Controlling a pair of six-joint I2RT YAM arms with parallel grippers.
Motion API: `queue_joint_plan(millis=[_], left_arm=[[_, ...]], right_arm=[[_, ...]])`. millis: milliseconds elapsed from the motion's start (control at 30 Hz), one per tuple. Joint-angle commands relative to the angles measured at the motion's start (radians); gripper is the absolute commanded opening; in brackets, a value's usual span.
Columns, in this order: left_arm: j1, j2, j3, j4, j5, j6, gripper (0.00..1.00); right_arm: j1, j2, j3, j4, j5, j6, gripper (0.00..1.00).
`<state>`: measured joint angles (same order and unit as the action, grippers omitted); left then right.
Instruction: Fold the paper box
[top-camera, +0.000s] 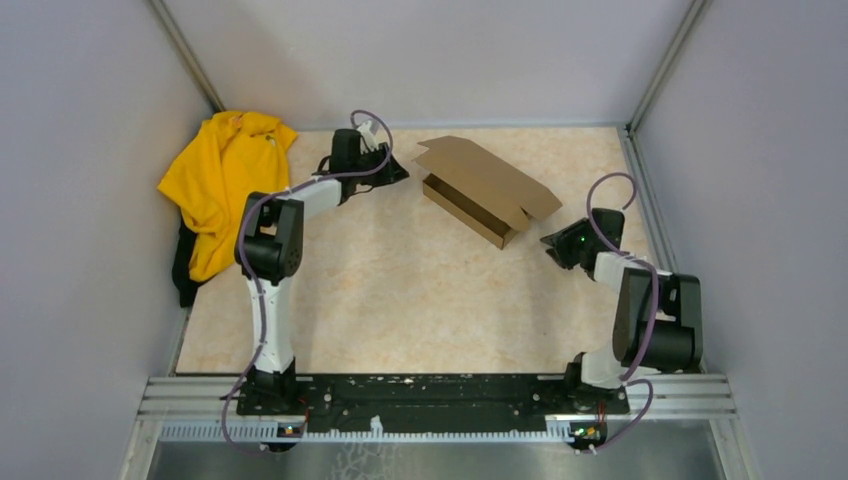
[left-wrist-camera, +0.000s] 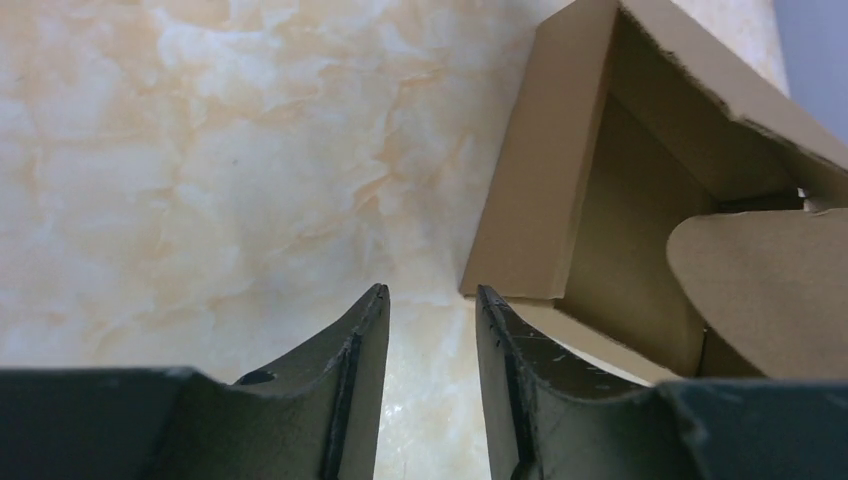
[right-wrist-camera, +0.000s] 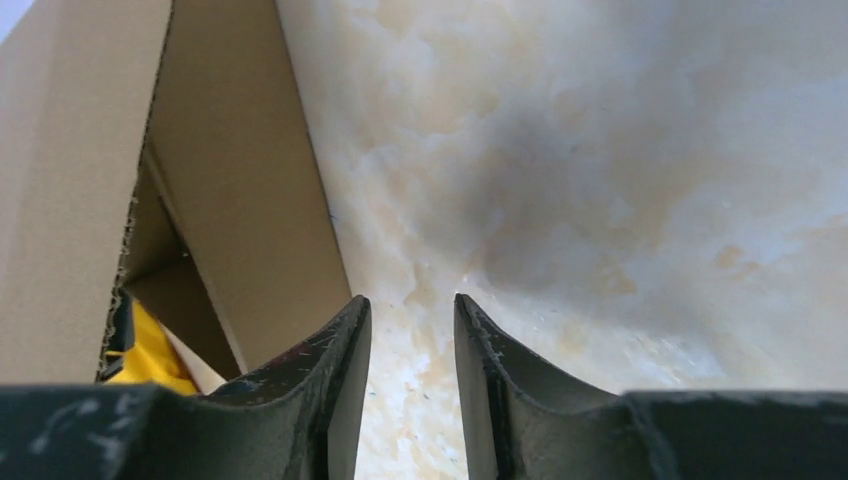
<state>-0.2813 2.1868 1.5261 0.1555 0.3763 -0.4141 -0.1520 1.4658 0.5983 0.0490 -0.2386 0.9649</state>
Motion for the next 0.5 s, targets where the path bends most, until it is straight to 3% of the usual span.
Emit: queue_joint_plan(millis=[0,167,467], left_arm=[[0.004,0.048,0.051,0.094,0.108,-0.037,0.43],[0.002,0.107,0.089,0.146,0.166,-0.067,0.42],[-0.018,0.18,0.108,0.244,0.216,-0.113,0.43]], right_arm=[[-0.003,0.031,-0.029,0.175,-0.088,0.076,0.33],[-0.003,0.112,-0.053,0.319,-0.137,0.135,0.25],[-0.001,0.227,-0.042,0.534,-0.185,0.206,0.25]])
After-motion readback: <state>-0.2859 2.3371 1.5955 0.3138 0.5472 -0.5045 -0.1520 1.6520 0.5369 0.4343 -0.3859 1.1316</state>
